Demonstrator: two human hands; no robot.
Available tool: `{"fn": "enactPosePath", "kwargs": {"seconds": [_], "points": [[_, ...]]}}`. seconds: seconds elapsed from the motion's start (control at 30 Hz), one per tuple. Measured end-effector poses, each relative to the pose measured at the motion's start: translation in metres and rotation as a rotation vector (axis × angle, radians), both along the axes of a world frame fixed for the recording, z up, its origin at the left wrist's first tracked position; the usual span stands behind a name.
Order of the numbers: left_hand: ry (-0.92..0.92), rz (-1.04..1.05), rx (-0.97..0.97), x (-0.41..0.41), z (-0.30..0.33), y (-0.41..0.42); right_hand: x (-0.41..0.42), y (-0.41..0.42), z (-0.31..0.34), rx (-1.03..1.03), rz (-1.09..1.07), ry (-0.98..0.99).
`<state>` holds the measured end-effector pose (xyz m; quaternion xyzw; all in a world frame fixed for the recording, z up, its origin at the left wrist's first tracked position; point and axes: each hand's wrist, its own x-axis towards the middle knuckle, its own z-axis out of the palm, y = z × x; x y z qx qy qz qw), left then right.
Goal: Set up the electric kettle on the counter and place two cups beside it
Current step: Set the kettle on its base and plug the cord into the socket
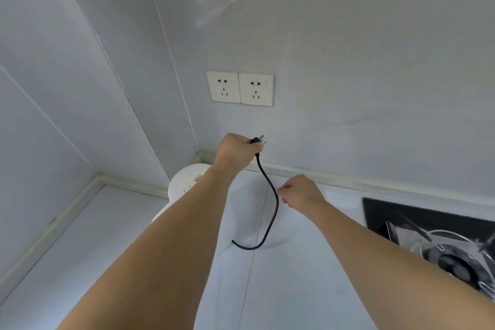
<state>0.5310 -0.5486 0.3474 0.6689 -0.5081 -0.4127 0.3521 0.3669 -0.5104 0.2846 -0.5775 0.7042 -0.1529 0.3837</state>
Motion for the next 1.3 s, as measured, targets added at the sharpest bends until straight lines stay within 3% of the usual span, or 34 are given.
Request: {"fn": "enactPosePath", "kwargs": {"seconds": [0.37, 0.5, 0.63, 0.83, 1.3], "points": [[-0.062, 0.065, -0.102, -0.002, 0.022, -0.055, 0.034, -0.052, 0.01, -0.133, 0.08, 0.306], [-0.094, 0.103, -0.148, -0.004, 0.026, -0.073, 0.041, -0.075, 0.011, -0.125, 0.071, 0.33], [-0.135, 0.137, -0.168, -0.003, 0.028, -0.083, 0.046, -0.092, 0.018, -0.091, 0.066, 0.234], [-0.196, 0.157, -0.185, -0.002, 0.025, -0.09, 0.036, -0.111, 0.024, -0.029, -0.01, -0.173], [-0.355, 0.091, -0.224, -0.001, 0.026, -0.093, -0.001, -0.129, 0.031, -0.148, -0.103, -0.222]]}}
